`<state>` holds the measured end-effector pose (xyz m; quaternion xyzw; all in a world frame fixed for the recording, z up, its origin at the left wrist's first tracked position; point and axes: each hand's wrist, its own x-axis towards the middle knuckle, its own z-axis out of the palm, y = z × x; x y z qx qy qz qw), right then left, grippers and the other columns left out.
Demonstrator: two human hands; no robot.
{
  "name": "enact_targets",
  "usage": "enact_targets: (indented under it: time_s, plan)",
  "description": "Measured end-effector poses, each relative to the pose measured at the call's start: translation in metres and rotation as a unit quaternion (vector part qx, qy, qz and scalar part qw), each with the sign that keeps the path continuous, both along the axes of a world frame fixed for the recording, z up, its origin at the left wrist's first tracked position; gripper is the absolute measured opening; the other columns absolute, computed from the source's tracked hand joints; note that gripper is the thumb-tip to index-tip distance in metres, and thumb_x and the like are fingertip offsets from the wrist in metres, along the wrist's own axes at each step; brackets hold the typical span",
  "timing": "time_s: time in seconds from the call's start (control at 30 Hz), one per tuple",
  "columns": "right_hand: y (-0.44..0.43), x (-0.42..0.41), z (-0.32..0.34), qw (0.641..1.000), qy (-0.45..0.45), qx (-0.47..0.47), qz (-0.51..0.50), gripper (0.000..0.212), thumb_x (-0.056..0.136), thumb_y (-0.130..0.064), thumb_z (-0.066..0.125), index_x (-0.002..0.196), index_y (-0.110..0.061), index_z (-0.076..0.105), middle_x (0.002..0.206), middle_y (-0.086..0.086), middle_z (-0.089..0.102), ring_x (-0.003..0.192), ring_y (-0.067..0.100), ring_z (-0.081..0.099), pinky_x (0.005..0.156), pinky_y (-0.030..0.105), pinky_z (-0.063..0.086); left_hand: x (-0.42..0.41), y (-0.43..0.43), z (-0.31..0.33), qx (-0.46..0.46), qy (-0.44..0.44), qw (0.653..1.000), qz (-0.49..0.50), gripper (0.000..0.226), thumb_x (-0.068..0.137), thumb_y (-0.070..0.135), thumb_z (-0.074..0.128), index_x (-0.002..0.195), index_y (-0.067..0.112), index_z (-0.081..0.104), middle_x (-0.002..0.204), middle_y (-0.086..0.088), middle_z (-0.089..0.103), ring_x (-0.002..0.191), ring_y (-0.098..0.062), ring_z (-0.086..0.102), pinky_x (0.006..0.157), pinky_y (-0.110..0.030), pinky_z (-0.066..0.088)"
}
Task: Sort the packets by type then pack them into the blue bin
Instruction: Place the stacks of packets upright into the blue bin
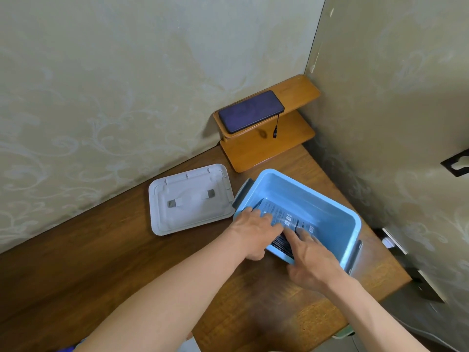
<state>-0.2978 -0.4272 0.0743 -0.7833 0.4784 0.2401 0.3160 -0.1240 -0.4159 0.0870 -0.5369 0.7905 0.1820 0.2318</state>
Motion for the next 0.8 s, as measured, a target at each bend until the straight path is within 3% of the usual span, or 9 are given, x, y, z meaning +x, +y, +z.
enact_targets:
  time_s: [0.17,0.3,0.8]
  plan:
    - [0.026,0.002,0.002,0.997,0.029,0.004,0.072,0.091,0.092,-0.036,0.056,0.160,-0.033,-0.003,0.169,0.005,0.008,0.154,0.036,0.013,0.116,0.048,0.039,-0.003,0.046,0.000,0.016,0.009,0.998,0.060,0.060,0.092,0.028,0.068,0.143,0.018,0.039,0.136,-0.017,0.050,0.124,-0.040,0.050,0.106,-0.053,0.042]
    - [0.048,0.012,0.006,0.989,0.040,-0.002,0.144,0.093,0.094,-0.042,0.058,0.160,-0.034,-0.006,0.170,0.005,0.004,0.155,0.035,0.011,0.116,0.050,0.040,0.000,0.091,0.001,0.020,0.008,0.993,0.118,0.062,0.094,0.027,0.068,0.147,0.018,0.036,0.145,-0.018,0.046,0.130,-0.041,0.046,0.110,-0.054,0.041]
    - [0.131,0.070,0.020,0.936,0.026,0.004,0.350,0.086,0.087,-0.047,0.059,0.157,-0.037,0.010,0.163,0.002,0.023,0.145,0.031,0.033,0.113,0.047,0.043,0.023,0.240,0.005,0.066,0.033,0.949,0.308,0.066,0.097,0.034,0.062,0.152,0.017,0.030,0.145,-0.020,0.043,0.129,-0.044,0.044,0.109,-0.057,0.038]
